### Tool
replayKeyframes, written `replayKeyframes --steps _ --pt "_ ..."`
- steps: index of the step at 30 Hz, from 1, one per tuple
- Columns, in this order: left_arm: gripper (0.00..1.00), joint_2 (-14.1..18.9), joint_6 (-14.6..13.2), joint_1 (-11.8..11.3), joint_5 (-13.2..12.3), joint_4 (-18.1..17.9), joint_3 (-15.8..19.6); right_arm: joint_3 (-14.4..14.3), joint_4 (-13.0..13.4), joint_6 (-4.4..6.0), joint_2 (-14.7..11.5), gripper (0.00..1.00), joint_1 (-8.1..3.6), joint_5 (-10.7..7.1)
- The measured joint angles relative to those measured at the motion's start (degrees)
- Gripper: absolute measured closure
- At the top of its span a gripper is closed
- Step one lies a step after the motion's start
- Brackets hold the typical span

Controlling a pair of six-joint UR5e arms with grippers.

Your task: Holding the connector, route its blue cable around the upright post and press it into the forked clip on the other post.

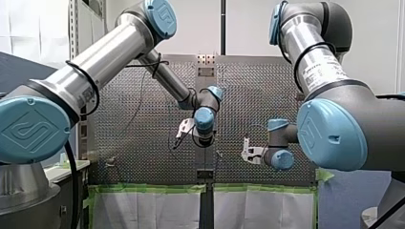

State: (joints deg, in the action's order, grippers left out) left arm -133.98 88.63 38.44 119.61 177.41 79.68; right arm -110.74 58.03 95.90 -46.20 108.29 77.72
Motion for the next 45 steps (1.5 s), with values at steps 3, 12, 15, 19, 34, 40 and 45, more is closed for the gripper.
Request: replayKeyframes --steps 3,12,15,19,34,40,45 --pt "0.00 0.0 -0.3 -0.6 0.0 1.5 0.0 0.0 0.0 0.00 0.0 1.00 0.07 -0.02" --pt "0.00 0.0 -1.3 -0.7 -0.4 6.3 0.6 0.0 0.1 0.00 0.0 1.00 0.19 -0.05" --pt "0.00 -0.1 -1.5 -0.8 -1.2 7.8 0.8 0.0 0.1 0.00 0.0 1.00 0.23 -0.13" --pt "0.00 -0.2 -1.8 -0.9 -2.9 9.7 1.0 0.0 0.1 0.00 0.0 1.00 0.28 -0.18" --pt "0.00 -0.2 1.3 -2.7 -9.9 16.8 0.8 0.0 0.0 0.00 0.0 1.00 0.30 -0.19" --pt "0.00 -0.2 4.1 -3.1 -12.8 19.6 -0.1 0.0 -0.2 0.00 0.0 1.00 0.31 -0.20" --pt "0.00 -0.2 6.4 -3.3 -15.1 21.9 -1.0 0.0 -0.2 0.00 0.0 1.00 0.32 -0.23"
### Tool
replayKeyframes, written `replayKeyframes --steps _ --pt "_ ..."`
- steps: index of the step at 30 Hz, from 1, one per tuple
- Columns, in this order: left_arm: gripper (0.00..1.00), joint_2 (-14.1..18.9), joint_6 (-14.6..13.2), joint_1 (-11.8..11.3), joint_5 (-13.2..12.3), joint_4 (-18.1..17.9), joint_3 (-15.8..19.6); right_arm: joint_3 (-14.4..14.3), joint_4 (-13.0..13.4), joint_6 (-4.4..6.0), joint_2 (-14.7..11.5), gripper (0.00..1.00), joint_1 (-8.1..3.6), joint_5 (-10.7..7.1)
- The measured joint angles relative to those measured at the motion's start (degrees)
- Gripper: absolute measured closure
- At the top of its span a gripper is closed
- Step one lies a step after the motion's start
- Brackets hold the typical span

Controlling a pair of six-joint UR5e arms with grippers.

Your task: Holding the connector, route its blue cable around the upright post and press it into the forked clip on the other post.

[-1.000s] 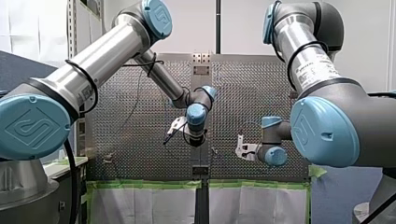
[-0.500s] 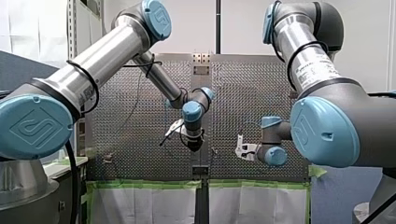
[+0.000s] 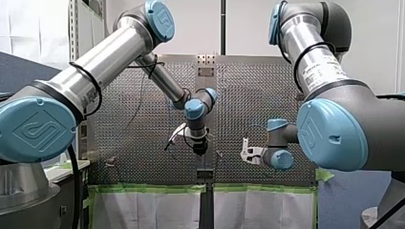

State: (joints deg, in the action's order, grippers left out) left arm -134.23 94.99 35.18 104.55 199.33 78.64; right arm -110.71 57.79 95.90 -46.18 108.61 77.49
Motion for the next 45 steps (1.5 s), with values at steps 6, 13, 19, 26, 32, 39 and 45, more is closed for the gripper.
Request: replayKeyframes --steps 6,13,19,26,32,39,45 --pt "0.00 -0.6 2.9 -0.2 -2.4 2.9 -1.4 0.0 0.1 0.00 0.0 1.00 0.00 -0.35" --pt "0.00 -2.6 6.3 -0.5 -2.9 6.3 -3.1 0.0 0.0 0.00 0.0 1.00 0.01 -0.65" --pt "0.00 -3.5 9.2 -0.9 -3.0 9.2 -5.7 0.0 0.1 0.00 0.0 1.00 0.05 -0.67" --pt "0.00 -5.0 12.6 -1.1 -3.5 12.3 -7.7 0.0 0.2 0.01 0.0 1.00 0.07 -0.67" --pt "0.00 -5.0 15.2 -1.8 -3.9 11.3 -8.2 0.0 0.2 0.00 0.0 1.00 0.14 -0.67" --pt "0.00 -5.1 18.3 -2.3 -4.4 8.3 -8.8 0.0 0.2 0.00 0.0 1.00 0.22 -0.67" --pt "0.00 -5.1 20.1 -2.6 -3.5 6.1 -8.6 0.0 0.1 0.00 0.0 1.00 0.27 -0.67"
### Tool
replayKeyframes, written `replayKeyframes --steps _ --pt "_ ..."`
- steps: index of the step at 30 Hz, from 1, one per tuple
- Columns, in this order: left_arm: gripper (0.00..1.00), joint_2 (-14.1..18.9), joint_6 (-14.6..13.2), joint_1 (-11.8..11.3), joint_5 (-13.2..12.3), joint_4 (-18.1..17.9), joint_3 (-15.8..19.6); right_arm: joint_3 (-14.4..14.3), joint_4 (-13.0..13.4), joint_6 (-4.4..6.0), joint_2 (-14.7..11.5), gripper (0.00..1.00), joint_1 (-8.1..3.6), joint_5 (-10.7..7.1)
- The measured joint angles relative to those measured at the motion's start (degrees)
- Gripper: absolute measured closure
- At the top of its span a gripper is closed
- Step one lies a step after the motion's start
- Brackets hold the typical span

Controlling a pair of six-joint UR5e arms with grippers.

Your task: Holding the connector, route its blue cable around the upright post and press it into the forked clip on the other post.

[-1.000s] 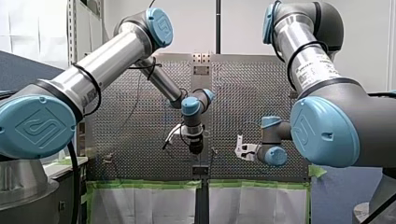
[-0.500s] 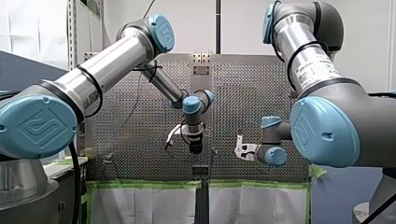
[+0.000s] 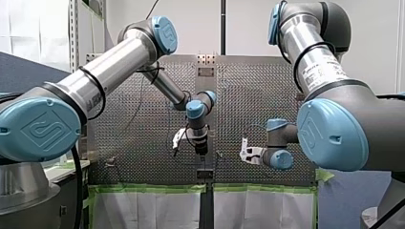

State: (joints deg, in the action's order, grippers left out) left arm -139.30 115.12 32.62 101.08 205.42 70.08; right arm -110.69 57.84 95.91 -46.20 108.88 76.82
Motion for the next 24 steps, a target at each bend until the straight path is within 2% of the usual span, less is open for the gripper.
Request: replayKeyframes --steps 9,24 --pt "0.00 -1.1 0.4 0.0 1.9 -0.4 0.5 0.0 0.0 0.00 0.0 1.00 0.05 0.00" --pt "0.00 -3.3 0.5 -0.3 2.7 -3.5 0.6 0.0 0.2 0.00 0.0 1.00 0.08 0.00"
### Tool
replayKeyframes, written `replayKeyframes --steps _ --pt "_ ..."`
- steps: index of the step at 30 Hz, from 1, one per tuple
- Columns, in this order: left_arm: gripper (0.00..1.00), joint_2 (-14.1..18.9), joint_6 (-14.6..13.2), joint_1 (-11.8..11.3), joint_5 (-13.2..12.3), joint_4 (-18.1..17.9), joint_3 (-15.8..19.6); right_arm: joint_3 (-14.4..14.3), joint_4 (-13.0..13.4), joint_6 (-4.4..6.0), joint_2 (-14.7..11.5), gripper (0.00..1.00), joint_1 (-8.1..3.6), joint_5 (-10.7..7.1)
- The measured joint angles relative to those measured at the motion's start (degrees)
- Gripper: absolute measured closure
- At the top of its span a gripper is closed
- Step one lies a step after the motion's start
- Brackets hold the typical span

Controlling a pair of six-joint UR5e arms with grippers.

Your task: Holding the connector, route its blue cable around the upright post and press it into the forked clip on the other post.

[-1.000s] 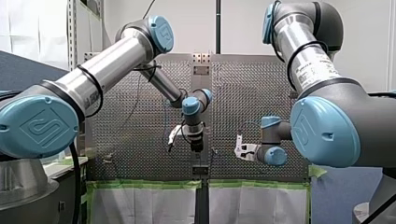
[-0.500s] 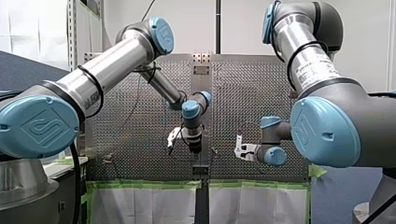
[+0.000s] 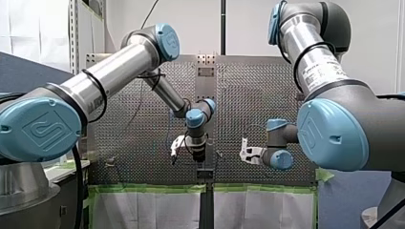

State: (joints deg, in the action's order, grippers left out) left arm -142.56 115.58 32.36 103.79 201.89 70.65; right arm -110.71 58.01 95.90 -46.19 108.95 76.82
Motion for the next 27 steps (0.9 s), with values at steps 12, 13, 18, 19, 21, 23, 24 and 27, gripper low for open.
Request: replayKeyframes --steps 12,13,18,19,21,23,24,27 --pt "0.00 -3.3 -1.0 -0.8 2.6 -4.5 -0.1 0.0 0.1 -0.16 0.0 1.00 -0.01 0.00" --pt "0.00 -3.4 -1.1 -1.0 2.9 -4.9 -0.2 0.0 0.2 -0.16 0.0 1.00 -0.01 0.00" --pt "0.00 -3.4 -2.6 -1.4 4.4 -7.3 -0.3 0.0 0.3 -0.16 0.0 1.00 0.05 0.00" --pt "0.00 -3.4 -2.8 -1.5 4.8 -7.8 -0.2 0.0 0.4 -0.16 0.0 1.00 0.06 0.00" --pt "0.00 -3.4 -3.1 -1.7 5.8 -8.7 0.2 0.0 0.4 -0.20 0.0 1.00 0.06 0.00" --pt "0.00 -3.4 -3.5 -1.8 6.7 -9.7 0.7 0.1 0.4 -0.22 0.0 1.00 0.06 0.01" --pt "0.00 -3.4 -3.7 -1.8 7.0 -10.1 1.0 0.1 0.4 -0.23 0.0 1.00 0.06 0.00" --pt "0.00 -3.5 -4.8 -1.6 8.4 -11.6 2.2 0.1 0.4 -0.25 0.0 1.00 0.07 0.00"
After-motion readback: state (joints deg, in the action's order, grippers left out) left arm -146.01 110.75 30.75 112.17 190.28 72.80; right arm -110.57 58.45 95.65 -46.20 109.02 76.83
